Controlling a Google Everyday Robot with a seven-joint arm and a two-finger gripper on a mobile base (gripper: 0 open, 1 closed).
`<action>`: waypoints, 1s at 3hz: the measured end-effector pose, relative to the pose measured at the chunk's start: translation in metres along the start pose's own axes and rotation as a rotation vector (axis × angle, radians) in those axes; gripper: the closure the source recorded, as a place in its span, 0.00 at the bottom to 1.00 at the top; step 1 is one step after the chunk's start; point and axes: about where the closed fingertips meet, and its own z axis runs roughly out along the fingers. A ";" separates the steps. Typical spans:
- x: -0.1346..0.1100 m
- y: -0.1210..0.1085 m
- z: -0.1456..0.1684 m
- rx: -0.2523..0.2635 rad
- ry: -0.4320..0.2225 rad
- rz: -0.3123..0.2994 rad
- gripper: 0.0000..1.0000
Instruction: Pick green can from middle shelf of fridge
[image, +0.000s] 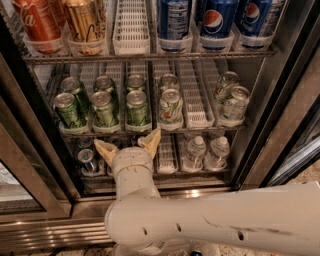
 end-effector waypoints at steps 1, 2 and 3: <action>0.000 0.000 0.000 0.000 0.000 0.000 0.00; -0.003 0.002 0.003 -0.007 -0.010 0.015 0.00; -0.009 -0.001 0.007 0.000 -0.041 0.002 0.19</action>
Offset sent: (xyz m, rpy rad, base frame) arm 0.0056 0.0052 0.0055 0.0374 -0.0126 0.0144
